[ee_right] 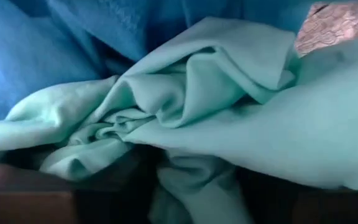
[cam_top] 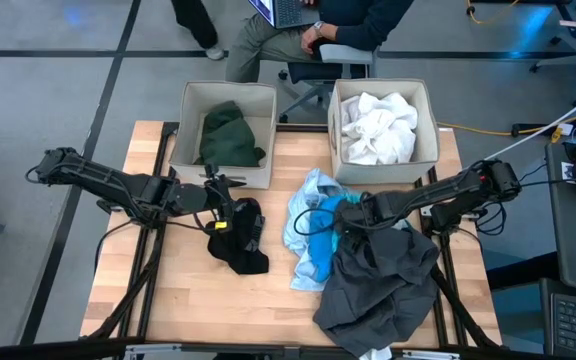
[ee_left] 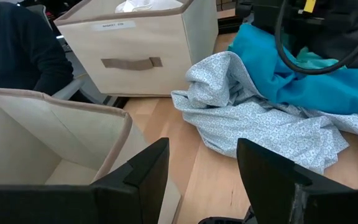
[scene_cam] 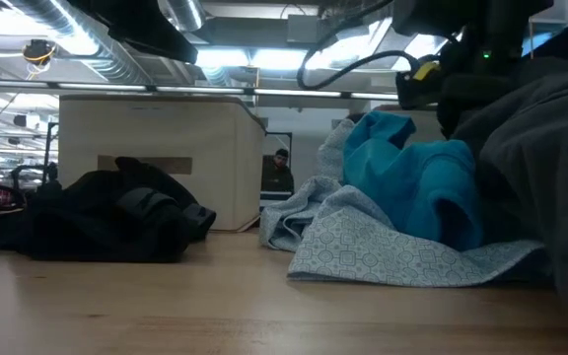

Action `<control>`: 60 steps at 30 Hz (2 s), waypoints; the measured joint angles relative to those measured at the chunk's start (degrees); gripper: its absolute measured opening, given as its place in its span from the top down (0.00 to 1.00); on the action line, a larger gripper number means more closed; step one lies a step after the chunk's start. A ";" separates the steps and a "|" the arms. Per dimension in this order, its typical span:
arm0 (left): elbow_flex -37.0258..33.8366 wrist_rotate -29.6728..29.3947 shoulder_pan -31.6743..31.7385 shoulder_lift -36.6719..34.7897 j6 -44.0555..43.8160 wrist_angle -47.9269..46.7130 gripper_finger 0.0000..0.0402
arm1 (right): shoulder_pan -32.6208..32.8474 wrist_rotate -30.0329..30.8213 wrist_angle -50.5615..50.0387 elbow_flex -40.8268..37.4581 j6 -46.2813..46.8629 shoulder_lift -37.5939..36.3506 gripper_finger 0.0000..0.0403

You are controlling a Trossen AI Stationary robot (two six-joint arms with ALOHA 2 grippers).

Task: Sort clothes
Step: Put the light blue shorts into the left laundry organizer

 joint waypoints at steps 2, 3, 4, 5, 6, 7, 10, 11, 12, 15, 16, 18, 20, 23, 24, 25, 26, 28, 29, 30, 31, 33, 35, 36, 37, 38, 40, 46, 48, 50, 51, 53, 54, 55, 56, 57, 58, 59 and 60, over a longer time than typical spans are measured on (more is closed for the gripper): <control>0.00 0.00 0.01 -0.01 0.04 0.00 0.55 | 0.00 -0.09 0.24 -0.03 -0.15 0.00 0.63; 0.00 0.00 -0.01 -0.01 0.06 0.00 0.55 | 0.00 -0.10 0.51 -0.03 -0.74 0.00 0.69; 0.00 0.00 0.00 0.00 0.09 0.02 0.55 | 0.00 -0.10 0.74 -0.03 -1.60 0.00 0.75; 0.00 -0.01 0.00 0.00 0.10 0.00 0.55 | 0.00 -0.10 0.82 -0.03 -2.86 0.00 0.80; 0.00 -0.02 0.00 0.01 0.10 0.00 0.55 | 0.04 -0.08 0.82 -0.03 -3.76 0.00 0.86; 0.00 0.00 -0.01 0.01 0.10 0.02 0.55 | 0.04 -0.05 0.80 -0.03 -4.40 0.00 0.92; 0.00 -0.01 0.00 0.00 0.06 0.00 0.55 | 0.04 0.91 0.40 0.50 -5.74 0.00 0.96; 0.00 -0.02 -0.01 0.01 -0.18 0.02 0.55 | 0.08 1.49 0.25 0.83 -5.77 0.00 0.95; 0.00 -0.01 0.01 0.01 -0.39 0.02 0.55 | 0.09 1.75 -0.03 1.25 -5.82 0.00 0.93; 0.00 0.00 -0.01 0.01 -0.43 0.02 0.55 | 0.11 2.13 -2.21 3.63 -6.45 0.02 0.91; 0.00 0.00 0.01 0.00 -0.46 0.00 0.55 | 0.11 2.20 -3.36 4.77 -7.05 0.02 0.92; 0.00 0.00 0.00 0.00 -0.49 0.00 0.55 | 0.17 2.80 -6.03 7.31 -7.48 0.02 0.94; 0.00 -0.02 0.00 0.01 -0.50 0.01 0.55 | 0.17 4.00 -8.81 10.32 -8.45 0.02 0.97; 0.00 -0.01 0.00 0.00 -0.56 0.01 0.55 | 0.17 6.19 -12.45 15.14 -8.98 0.02 0.98; 0.00 0.00 -0.01 0.01 -0.77 0.00 0.55 | 0.17 7.02 -13.42 16.71 -9.03 0.02 0.97; 0.00 0.00 0.01 -0.01 -0.99 0.02 0.55 | 0.17 7.91 -14.37 18.35 -9.25 0.02 0.96; 0.00 -0.02 -0.01 0.01 -1.07 0.00 0.55 | 0.16 8.62 -15.44 19.92 -9.85 0.02 0.95; 0.00 0.00 0.00 0.00 -1.16 0.00 0.55 | 0.15 9.79 -17.05 22.86 -10.52 0.02 0.95; 0.00 -0.02 0.00 0.01 -1.17 0.00 0.55 | 0.15 10.32 -17.68 24.27 -10.75 0.02 0.95; 0.00 0.00 -0.01 0.01 -1.17 0.01 0.55 | 0.15 10.91 -17.91 25.54 -11.45 0.02 0.95; 0.00 -0.02 -0.01 0.01 -1.17 0.00 0.55 | 0.15 11.39 -17.89 26.70 -12.14 0.02 0.96; 0.00 -0.01 0.00 0.01 -1.17 0.02 0.55 | 0.15 12.31 -17.84 28.98 -13.93 0.02 0.97; 0.00 0.00 -0.01 -0.01 -1.21 0.02 0.55 | 0.15 13.66 -17.45 31.04 -15.61 0.02 0.97; 0.00 -0.02 -0.01 0.01 -1.33 0.02 0.55 | 0.15 14.25 -17.16 32.07 -16.44 0.02 0.97; 0.00 -0.02 -0.01 -0.01 -1.45 0.02 0.55 | 0.15 15.08 -16.99 33.02 -17.37 0.02 0.96; 0.00 -0.01 0.00 0.01 -1.52 0.10 0.55 | 0.14 15.78 -16.97 33.99 -18.02 0.02 0.96; 0.00 -0.02 0.00 0.01 -1.54 0.49 0.55 | 0.13 17.95 -16.34 35.85 -19.84 0.02 0.96; 0.00 0.00 0.01 0.01 -1.51 0.73 0.55 | 0.11 22.44 -10.80 40.26 -27.33 0.02 0.96; 0.00 -0.02 0.00 0.00 -1.50 1.02 0.55 | 0.09 24.43 -7.88 41.32 -30.71 0.02 0.96; 0.00 -0.02 -0.01 0.01 -1.43 1.30 0.55 | 0.09 25.96 -3.92 42.31 -34.75 0.01 0.96; 0.00 -0.02 0.00 0.01 -1.41 1.39 0.55 | 0.09 26.61 -1.67 42.69 -36.94 0.01 0.96; 0.00 -0.02 0.01 0.01 -1.41 1.51 0.55 | 0.06 27.85 3.21 43.21 -41.61 0.02 0.96; 0.00 0.00 0.01 0.01 -1.52 1.55 0.55 | 0.01 28.42 5.71 43.43 -44.38 0.02 0.96; 0.00 0.00 -0.01 0.01 -1.68 1.57 0.55 | -0.17 28.75 8.28 43.62 -47.32 0.02 0.96; 0.00 -0.01 0.01 0.00 -1.85 1.57 0.55 | -0.43 28.78 11.29 43.71 -50.40 0.00 0.96; 0.00 -0.02 0.00 -0.01 -1.87 1.61 0.55 | -0.79 28.74 14.26 43.76 -53.45 0.00 0.95; 0.00 -0.02 -0.01 -0.09 -1.85 1.65 0.55 | -1.23 28.73 17.09 43.77 -56.35 0.00 0.95; 0.00 -0.02 -0.01 -0.15 -1.85 1.86 0.55 | -1.83 28.73 19.74 43.77 -58.96 0.00 0.95; 0.01 -0.01 0.00 -0.26 -1.83 2.07 0.55 | -2.50 28.61 22.20 43.77 -61.24 0.00 0.95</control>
